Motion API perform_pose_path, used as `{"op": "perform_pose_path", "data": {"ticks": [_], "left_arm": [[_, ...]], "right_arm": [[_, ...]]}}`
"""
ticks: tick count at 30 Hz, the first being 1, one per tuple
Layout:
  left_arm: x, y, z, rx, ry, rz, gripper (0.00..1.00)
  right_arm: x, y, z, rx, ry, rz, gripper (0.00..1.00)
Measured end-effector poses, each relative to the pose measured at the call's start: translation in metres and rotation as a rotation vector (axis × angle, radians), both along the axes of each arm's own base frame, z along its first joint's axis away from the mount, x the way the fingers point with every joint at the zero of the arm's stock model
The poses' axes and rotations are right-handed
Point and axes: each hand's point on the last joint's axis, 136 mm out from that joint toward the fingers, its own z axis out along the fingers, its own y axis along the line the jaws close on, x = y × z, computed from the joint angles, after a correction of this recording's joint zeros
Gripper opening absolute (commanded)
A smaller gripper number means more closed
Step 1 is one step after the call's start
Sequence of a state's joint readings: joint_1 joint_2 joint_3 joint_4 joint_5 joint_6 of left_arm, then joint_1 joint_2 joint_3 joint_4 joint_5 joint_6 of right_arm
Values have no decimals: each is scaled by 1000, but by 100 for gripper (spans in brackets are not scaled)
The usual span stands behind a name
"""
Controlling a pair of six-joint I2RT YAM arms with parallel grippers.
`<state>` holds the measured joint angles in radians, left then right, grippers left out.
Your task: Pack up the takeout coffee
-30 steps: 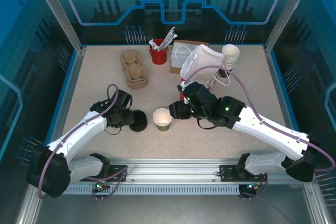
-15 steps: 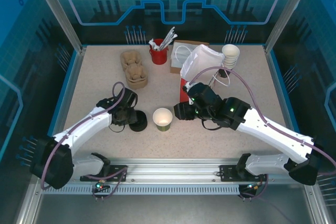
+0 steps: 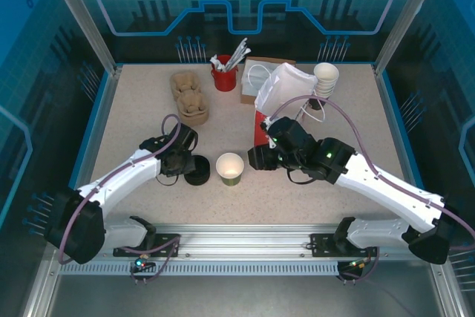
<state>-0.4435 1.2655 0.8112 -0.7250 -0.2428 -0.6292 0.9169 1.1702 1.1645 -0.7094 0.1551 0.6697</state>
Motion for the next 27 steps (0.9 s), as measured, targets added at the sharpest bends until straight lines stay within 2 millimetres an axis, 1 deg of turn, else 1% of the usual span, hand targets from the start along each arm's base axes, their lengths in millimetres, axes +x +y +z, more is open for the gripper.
{"op": "perform_pose_path", "data": {"ticks": [4,12,15,18,27], "left_arm": [[-1,0,-1,3,4,-1,19],[-1,0,-3,7,12,-2,21],[-1,0,-3,7,12,-2,15],[0,0,-2,11,10,-5,13],[0,3,6,31,8,-9,11]], "right_arm": [[-1,-2,-3,6,12,-2,51],[-5,-3,4,33,11,5,51],[-5,-2,4,34,13,7,51],[-6,-2,4,35,13,7,51],[-6,-2,4,38,17,11,51]]}}
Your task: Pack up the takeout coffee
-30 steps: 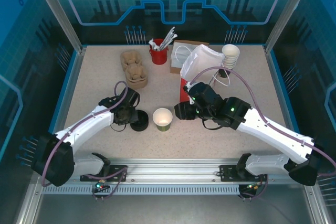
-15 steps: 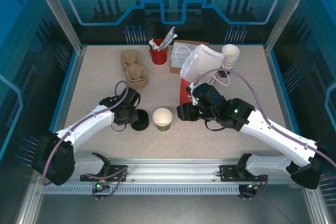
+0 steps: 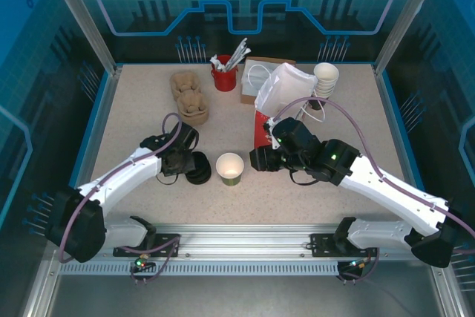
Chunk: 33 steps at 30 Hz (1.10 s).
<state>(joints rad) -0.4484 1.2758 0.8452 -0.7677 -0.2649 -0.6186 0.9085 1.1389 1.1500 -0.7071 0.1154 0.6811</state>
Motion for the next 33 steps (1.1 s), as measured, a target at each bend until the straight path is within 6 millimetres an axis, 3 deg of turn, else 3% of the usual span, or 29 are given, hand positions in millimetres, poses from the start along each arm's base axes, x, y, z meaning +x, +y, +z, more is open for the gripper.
{"op": "perform_pose_path", "data": {"ticks": [10,16,27,33], "left_arm": [[-3,6,25,30,-33,-17,10],[-9,4,54,31,-76,-43,10],[-24,-14,109,20,-157,-143,9],[-30,-29,125,-1,-178,-189,10]], "right_arm": [[-4,9,2,43,35,20,50],[-6,23,2,74,64,35,50],[-2,85,30,145,79,92,50],[6,103,26,151,105,80,52]]}}
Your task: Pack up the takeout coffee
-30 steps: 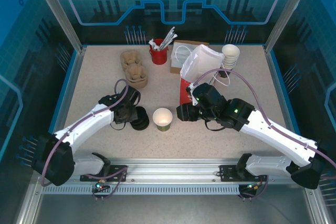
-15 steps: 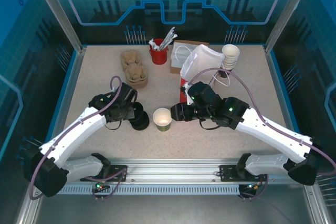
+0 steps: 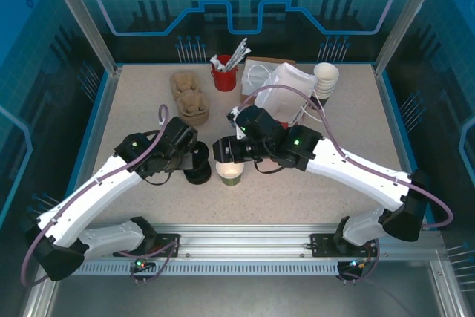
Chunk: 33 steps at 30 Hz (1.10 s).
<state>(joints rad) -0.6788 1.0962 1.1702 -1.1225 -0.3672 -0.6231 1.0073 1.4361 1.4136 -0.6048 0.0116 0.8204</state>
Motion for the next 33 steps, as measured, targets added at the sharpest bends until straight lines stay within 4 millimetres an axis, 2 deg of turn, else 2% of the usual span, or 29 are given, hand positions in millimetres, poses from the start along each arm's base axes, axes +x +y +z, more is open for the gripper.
{"op": "perform_pose_path", "data": {"ticks": [15,19,25,29,31,33], "left_arm": [[-3,-21,20,-53,-39,-44,10],[-4,-24,20,-53,-38,-55,9],[-5,-24,20,-50,-35,-57,10],[-5,-26,24,-58,-44,-64,10],[-4,-27,26,-66,-54,-69,15],[-6,-29,29,-68,-66,-89,26]], "right_arm": [[7,17,-18,-22,47,3,47],[8,20,-24,-32,59,2,41],[8,21,-24,-24,71,-4,18],[13,15,-28,-43,76,-24,9],[15,13,-30,-47,82,-31,7],[17,12,-30,-49,86,-37,4]]}}
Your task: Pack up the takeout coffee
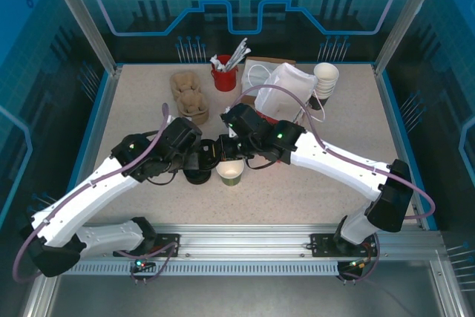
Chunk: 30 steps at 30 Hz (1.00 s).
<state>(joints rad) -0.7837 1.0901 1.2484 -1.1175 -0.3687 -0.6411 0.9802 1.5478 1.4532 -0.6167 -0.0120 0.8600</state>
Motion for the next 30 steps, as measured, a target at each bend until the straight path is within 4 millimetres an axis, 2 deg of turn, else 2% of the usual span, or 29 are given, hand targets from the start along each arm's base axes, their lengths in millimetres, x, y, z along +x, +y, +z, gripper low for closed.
{"op": "perform_pose_path", "data": {"ticks": [4,6,13,17,20,22,25,30], "left_arm": [[-4,-8,8,-23,-33,-54,40],[-6,-14,16,-44,-66,-91,43],[-14,-33,60,-135,-298,-293,57],[-19,-46,76,-125,-417,-427,58],[-23,-65,86,-93,-502,-553,53],[-26,-80,90,-62,-559,-631,54],[-32,-105,90,-12,-641,-762,54],[-31,-139,83,54,-751,-931,51]], "right_arm": [[1,-2,0,5,8,-1,0],[1,-8,1,8,16,-6,0],[-6,-48,18,2,37,-49,0],[-14,-92,25,1,55,-104,0],[-18,-127,27,-6,77,-165,0],[-20,-149,25,-10,97,-202,0],[-27,-179,22,-21,134,-254,0],[-42,-211,21,-25,193,-283,0]]}}
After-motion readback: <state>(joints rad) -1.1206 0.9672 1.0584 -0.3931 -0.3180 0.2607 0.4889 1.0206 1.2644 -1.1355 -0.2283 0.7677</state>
